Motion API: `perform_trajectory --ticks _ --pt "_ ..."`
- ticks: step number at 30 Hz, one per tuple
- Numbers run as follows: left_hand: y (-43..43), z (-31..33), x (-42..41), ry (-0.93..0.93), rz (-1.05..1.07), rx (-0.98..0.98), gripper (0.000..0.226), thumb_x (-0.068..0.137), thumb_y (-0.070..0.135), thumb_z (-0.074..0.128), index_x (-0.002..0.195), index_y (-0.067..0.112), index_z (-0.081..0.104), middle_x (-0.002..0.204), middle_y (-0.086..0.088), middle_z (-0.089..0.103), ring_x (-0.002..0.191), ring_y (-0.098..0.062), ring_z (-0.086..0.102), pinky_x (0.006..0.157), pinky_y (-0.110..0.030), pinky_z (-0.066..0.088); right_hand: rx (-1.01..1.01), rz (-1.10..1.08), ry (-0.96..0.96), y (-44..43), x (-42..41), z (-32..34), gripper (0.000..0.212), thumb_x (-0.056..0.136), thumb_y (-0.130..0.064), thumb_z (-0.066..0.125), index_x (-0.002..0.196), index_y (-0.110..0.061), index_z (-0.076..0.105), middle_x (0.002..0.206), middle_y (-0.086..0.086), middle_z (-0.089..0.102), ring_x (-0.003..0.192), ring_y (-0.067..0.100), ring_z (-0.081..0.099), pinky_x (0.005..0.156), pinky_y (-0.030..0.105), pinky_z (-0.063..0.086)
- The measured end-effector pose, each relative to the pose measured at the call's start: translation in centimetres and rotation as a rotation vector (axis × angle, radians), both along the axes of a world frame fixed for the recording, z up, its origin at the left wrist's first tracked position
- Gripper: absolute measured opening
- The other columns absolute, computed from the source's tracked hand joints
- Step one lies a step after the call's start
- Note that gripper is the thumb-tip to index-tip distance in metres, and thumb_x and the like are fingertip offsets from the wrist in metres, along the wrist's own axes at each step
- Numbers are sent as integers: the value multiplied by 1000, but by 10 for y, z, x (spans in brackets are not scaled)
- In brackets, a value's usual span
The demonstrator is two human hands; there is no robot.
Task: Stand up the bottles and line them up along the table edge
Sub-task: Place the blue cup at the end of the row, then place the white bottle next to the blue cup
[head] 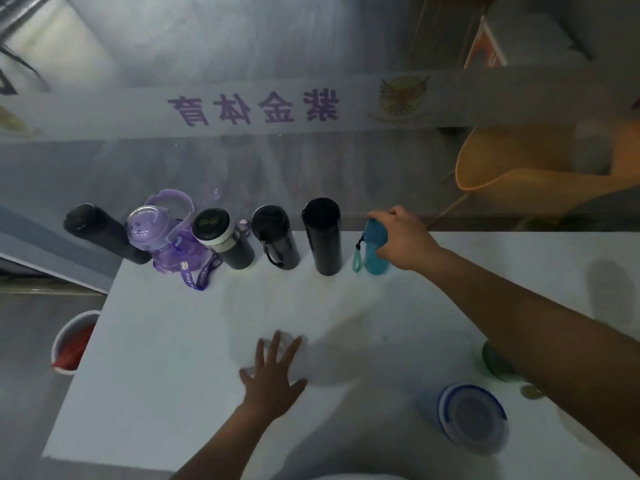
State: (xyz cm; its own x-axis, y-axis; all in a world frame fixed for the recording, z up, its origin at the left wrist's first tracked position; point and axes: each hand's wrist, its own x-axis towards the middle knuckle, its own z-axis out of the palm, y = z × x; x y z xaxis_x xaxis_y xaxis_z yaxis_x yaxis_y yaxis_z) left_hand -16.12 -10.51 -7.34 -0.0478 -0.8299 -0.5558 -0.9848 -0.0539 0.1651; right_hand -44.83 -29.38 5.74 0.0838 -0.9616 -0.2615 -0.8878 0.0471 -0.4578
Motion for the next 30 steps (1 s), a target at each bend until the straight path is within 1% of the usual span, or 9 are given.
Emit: perform_trajectory --ticks 4,8,11,14,17,22,24,27,30 --pt "2 0 -4 10 32 5 80 86 61 51 146 58 -3 161 13 -17 149 -25 -13 109 -68 19 17 18 11 -1 0 0 75 77 -12 73 142 -28 39 129 11 42 118 33 44 97 44 46" --pt "2 3 -8 23 73 32 80 88 56 53 147 56 -2 161 12 -17 149 -25 -13 109 -67 19 22 38 24 6 -3 10 89 75 -23 77 149 -31 27 148 12 31 132 37 35 105 50 40" --pt "5 7 -15 22 87 58 82 89 52 53 148 52 -3 161 9 -18 149 -27 -13 110 -66 20 -55 -15 -22 28 -11 31 79 78 -32 73 146 -28 32 148 11 34 130 33 40 104 48 42" --pt "8 8 -20 17 91 77 85 88 53 54 149 49 -5 161 6 -19 149 -29 -11 110 -65 23 -119 -72 -68 82 -20 52 67 82 -39 70 141 -26 41 144 5 41 129 26 43 105 41 40" --pt "8 8 -28 5 98 59 86 88 54 54 150 47 -4 162 2 -17 149 -30 -11 112 -64 17 -57 -96 -51 149 -24 59 64 83 -47 67 140 -31 41 150 -2 38 135 20 35 110 37 32" --pt "19 9 -49 77 -43 -56 82 90 53 51 151 45 -3 162 -1 -16 149 -29 -16 116 -62 1 113 -136 130 255 -27 36 84 74 -57 69 145 -43 26 157 3 24 143 27 24 114 41 27" --pt "24 6 -55 105 -99 -65 81 91 53 50 151 44 -4 162 -1 -16 148 -29 -16 116 -61 -1 183 -167 156 282 -27 23 87 73 -50 72 145 -44 24 154 4 22 140 31 27 108 43 33" --pt "33 -1 -60 111 -164 -76 82 90 54 49 151 43 -5 162 -1 -15 149 -29 -14 117 -60 0 86 -205 150 298 -26 4 78 72 -31 72 140 -41 35 139 3 35 118 33 46 88 40 46" --pt "40 -6 -58 119 -184 -57 81 90 53 49 152 42 -1 163 -1 -14 149 -29 -14 116 -60 -1 44 -235 163 293 -23 4 73 71 -24 71 138 -34 41 130 5 40 107 30 51 78 29 39"
